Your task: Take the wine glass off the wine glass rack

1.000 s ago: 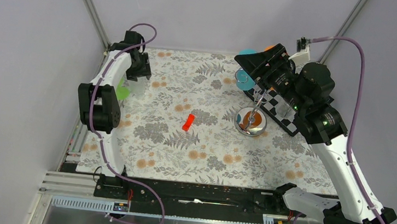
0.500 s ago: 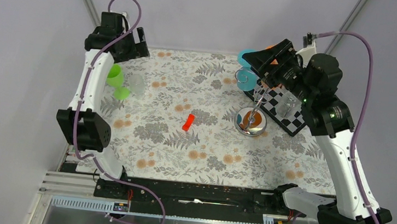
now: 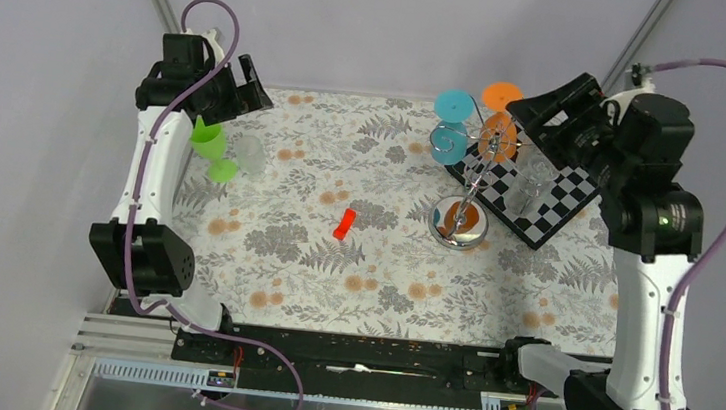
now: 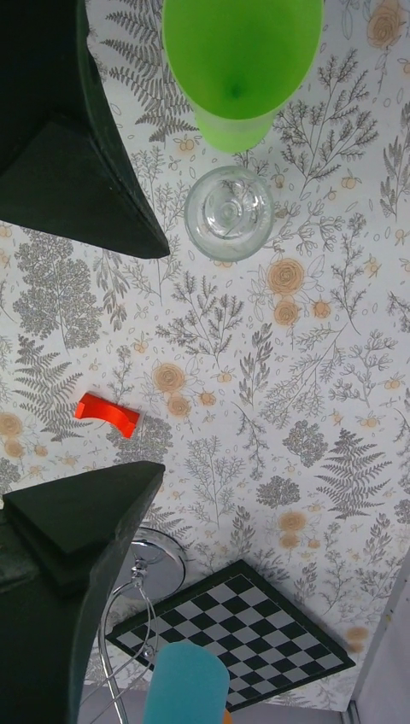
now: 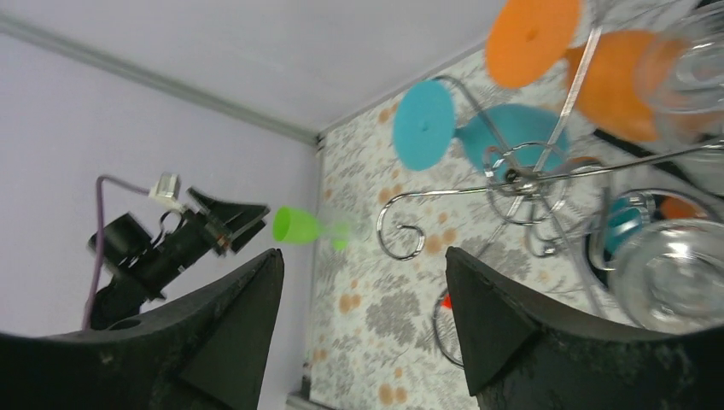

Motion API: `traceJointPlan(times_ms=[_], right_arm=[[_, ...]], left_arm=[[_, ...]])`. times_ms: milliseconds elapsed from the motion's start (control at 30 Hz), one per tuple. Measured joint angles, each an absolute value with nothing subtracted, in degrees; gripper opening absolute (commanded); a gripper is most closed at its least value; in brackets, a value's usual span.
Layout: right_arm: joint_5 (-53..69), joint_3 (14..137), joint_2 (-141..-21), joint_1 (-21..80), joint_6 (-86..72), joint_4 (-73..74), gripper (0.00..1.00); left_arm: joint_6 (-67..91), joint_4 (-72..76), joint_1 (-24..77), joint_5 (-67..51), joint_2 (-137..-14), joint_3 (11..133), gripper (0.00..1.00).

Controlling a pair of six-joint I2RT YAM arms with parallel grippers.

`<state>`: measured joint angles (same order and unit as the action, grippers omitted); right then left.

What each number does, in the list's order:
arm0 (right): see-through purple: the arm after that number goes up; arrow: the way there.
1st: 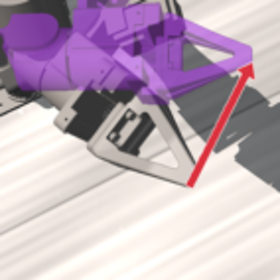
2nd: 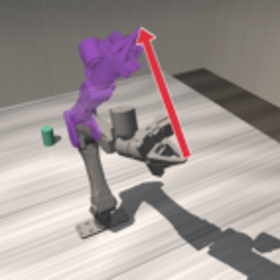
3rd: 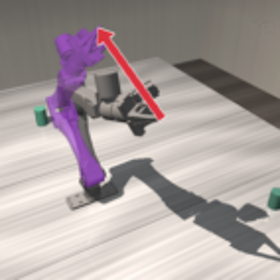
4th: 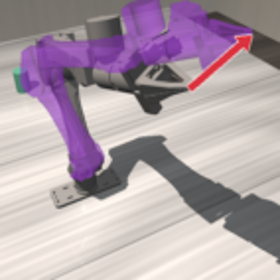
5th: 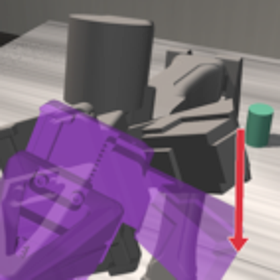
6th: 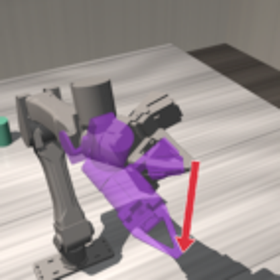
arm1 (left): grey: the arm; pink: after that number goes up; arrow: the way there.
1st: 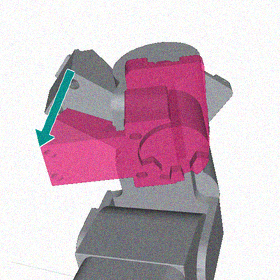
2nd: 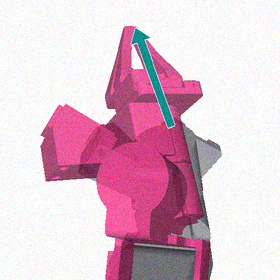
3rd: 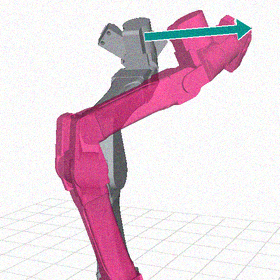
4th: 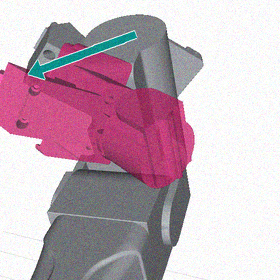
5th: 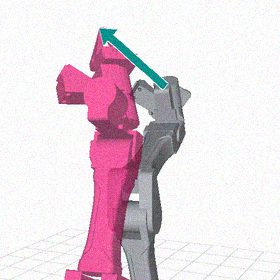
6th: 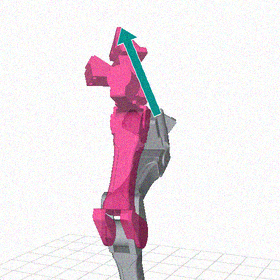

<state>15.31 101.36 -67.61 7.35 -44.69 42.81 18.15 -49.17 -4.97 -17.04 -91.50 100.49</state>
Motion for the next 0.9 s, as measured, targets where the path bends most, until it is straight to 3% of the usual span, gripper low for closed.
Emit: traceJointPlan(times_ms=[400,567,700,900], right_arm=[[-2.11,103.68,-60.95,2.24,-38.59,58.52,0.70],[0.75,103.70,-61.25,-6.96,-37.78,61.65,0.71],[7.14,101.65,-62.26,-12.62,-38.11,60.55,0.64],[13.37,93.60,-62.85,-15.03,-40.38,57.54,0.60]], left_arm=[[19.62,-46.11,-5.32,-19.22,-89.93,97.01,0.97],[21.61,-43.46,-5.32,-24.69,-88.01,94.61,0.97],[24.36,-39.86,-4.08,-33.23,-87.11,91.55,0.97],[24.38,-37.98,3.05,-39.42,-87.09,89.67,0.97]])
